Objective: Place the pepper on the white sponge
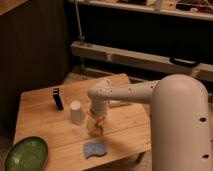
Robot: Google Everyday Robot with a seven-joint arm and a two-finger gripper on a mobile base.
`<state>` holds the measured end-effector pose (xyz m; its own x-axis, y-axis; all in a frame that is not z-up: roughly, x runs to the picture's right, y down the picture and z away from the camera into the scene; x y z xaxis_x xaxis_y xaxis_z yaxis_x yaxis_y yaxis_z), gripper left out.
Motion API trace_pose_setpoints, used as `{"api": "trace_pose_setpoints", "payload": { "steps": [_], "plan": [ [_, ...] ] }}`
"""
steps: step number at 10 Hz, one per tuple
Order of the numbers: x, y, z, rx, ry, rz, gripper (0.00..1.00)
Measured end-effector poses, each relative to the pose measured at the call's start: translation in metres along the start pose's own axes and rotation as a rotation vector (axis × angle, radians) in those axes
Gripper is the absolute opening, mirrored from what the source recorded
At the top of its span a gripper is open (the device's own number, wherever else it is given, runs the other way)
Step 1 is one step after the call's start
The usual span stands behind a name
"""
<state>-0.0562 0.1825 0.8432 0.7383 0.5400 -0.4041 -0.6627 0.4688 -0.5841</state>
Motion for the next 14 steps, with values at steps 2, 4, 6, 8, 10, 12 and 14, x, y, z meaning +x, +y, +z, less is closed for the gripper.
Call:
{"api": "trace_pose_setpoints", "payload": {
  "steps": [2, 4, 6, 8, 10, 12, 14],
  "plan": [
    [0.001, 0.001, 0.002, -0.004, 0.01, -0.005, 0.44],
    [0.001, 0.002, 0.005, -0.008, 0.021, -0.008, 0.28],
    [0.003, 0.006, 0.01, 0.045, 0.037, -0.028, 0.06],
    [0.005, 0.018, 0.011, 0.127, 0.052, -0.061, 0.0],
    [0.011, 0.014, -0.001, 0.113, 0.03, -0.049, 0.0],
    [0.029, 0.006, -0.042, 0.101, -0.036, -0.038, 0.0],
    [0.055, 0.002, -0.087, 0.095, -0.093, -0.037, 0.0]
  ]
}}
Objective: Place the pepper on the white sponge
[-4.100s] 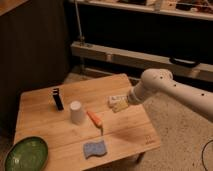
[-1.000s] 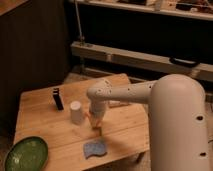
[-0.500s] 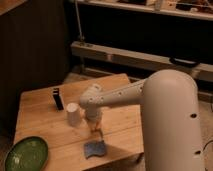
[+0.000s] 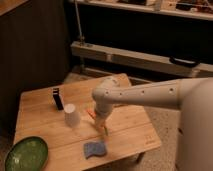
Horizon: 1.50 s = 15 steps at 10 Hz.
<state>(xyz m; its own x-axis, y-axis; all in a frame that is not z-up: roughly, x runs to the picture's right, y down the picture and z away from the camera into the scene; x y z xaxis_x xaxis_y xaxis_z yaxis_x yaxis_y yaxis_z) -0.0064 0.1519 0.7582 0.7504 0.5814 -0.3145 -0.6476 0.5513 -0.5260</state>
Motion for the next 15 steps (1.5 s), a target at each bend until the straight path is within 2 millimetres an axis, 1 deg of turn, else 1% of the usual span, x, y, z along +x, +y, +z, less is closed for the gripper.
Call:
{"api": "trace_pose_setpoints", "payload": {
  "steps": [1, 2, 3, 4, 5, 6, 9, 10, 11, 12, 14, 15],
  "plan": [
    [0.017, -0.005, -0.026, -0.009, -0.026, 0.001, 0.0],
    [0.03, -0.006, -0.047, -0.028, -0.041, -0.011, 0.0],
    [0.036, -0.005, -0.059, -0.053, -0.054, -0.033, 0.0],
    [0.044, -0.003, -0.065, -0.086, -0.061, -0.063, 0.0],
    [0.06, 0.0, -0.069, -0.151, -0.068, -0.132, 0.0],
    [0.068, 0.005, -0.073, -0.205, -0.09, -0.198, 0.0],
    [0.083, 0.011, -0.08, -0.282, -0.136, -0.295, 0.0],
    [0.085, 0.012, -0.08, -0.287, -0.136, -0.302, 0.0],
    [0.082, 0.014, -0.078, -0.282, -0.125, -0.303, 0.0],
    [0.079, 0.019, -0.07, -0.277, -0.114, -0.313, 0.0],
    [0.073, 0.042, -0.048, -0.263, -0.081, -0.345, 0.0],
    [0.064, 0.061, -0.033, -0.258, -0.068, -0.371, 0.0]
  ]
}}
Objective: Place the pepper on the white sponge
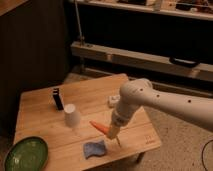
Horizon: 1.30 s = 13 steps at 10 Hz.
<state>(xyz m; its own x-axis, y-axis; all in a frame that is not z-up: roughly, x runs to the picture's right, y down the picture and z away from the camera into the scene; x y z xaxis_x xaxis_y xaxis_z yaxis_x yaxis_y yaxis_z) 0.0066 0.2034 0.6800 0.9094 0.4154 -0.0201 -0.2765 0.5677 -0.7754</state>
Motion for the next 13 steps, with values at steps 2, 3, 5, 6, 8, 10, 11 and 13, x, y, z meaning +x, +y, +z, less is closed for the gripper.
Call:
{"api": "trace_pose_setpoints", "payload": {
  "steps": [2, 3, 5, 6, 8, 10, 11, 13],
  "plan": [
    [-0.011, 0.007, 0.018, -0.009, 0.011, -0.028, 0.0],
    [-0.012, 0.009, 0.025, -0.022, 0.016, -0.044, 0.0],
    [-0.015, 0.013, 0.034, -0.043, 0.027, -0.073, 0.02],
    [-0.018, 0.015, 0.044, -0.06, 0.046, -0.091, 0.12],
    [-0.016, 0.017, 0.061, -0.082, 0.074, -0.091, 0.31],
    [-0.012, 0.021, 0.066, -0.095, 0.093, -0.083, 0.52],
    [-0.011, 0.023, 0.067, -0.099, 0.098, -0.081, 0.61],
    [-0.011, 0.024, 0.068, -0.103, 0.104, -0.076, 0.79]
  ]
}}
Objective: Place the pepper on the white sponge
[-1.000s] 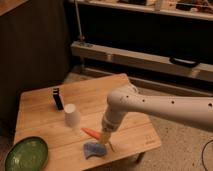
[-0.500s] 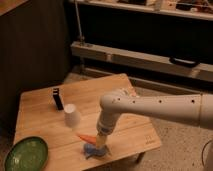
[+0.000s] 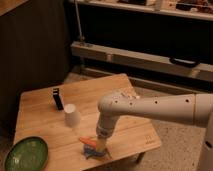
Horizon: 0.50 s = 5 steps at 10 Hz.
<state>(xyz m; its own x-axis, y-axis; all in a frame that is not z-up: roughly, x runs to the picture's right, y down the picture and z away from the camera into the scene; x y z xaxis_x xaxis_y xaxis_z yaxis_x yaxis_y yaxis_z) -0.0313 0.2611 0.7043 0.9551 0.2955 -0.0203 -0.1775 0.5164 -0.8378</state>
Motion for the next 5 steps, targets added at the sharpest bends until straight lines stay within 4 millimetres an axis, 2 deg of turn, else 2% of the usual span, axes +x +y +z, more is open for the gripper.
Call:
{"api": "trace_pose_setpoints", "payload": {
  "steps": [5],
  "plan": [
    [-0.01, -0.0047, -0.0003, -0.005, -0.007, 0.01, 0.8]
  ]
}}
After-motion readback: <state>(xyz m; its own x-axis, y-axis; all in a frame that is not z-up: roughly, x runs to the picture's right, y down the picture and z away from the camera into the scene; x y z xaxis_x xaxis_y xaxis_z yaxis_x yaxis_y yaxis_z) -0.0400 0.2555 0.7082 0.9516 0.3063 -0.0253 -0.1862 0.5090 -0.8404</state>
